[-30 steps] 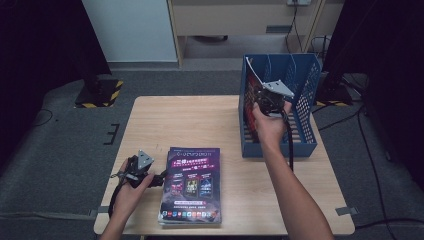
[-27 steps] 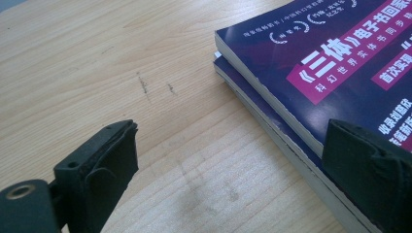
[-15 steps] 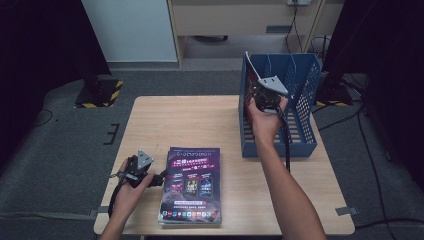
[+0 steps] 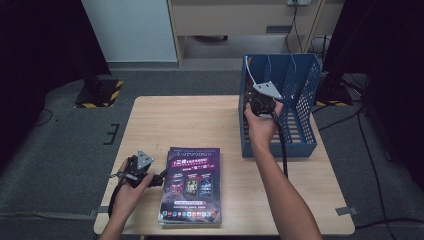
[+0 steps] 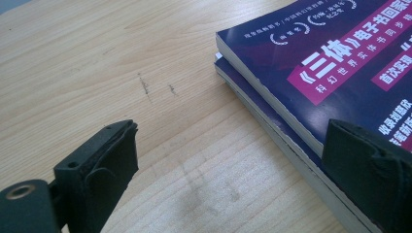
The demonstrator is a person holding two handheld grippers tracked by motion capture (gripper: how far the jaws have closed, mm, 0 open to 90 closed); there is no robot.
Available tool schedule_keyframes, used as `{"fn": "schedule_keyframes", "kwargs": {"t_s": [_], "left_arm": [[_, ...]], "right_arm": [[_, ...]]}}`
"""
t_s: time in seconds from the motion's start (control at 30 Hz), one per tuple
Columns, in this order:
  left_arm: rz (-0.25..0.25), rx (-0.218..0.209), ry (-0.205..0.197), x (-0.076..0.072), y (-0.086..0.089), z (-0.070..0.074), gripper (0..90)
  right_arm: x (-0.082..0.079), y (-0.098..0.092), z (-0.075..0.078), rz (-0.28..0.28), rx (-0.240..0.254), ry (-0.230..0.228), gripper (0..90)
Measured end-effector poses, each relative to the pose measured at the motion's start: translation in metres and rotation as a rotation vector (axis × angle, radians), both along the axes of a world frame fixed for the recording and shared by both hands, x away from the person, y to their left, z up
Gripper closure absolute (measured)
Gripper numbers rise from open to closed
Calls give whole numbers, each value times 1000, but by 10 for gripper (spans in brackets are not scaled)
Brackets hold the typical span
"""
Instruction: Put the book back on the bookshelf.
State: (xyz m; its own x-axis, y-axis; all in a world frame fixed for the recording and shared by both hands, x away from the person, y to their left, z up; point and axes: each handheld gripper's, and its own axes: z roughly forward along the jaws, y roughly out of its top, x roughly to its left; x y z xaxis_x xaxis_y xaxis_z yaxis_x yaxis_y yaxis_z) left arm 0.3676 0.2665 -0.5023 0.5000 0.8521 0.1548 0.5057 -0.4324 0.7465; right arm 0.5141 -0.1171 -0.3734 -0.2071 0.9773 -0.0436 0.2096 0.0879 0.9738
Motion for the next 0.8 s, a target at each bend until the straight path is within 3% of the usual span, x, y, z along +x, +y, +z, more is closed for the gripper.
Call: {"fn": "schedule_keyframes", "kwargs": {"t_s": [0.27, 0.5, 0.6, 0.8], "left_arm": [[0, 0, 1, 0, 0, 0, 52], [-2, 2, 2, 0, 0, 0, 52], [-1, 2, 2, 0, 0, 0, 52], [-3, 8, 5, 0, 0, -1, 52]], "right_arm": [[-1, 3, 0, 5, 6, 7, 820], [-4, 4, 3, 22, 24, 6, 651], [-4, 3, 3, 26, 44, 20, 500], [-10, 1, 7, 39, 65, 48, 377]]}}
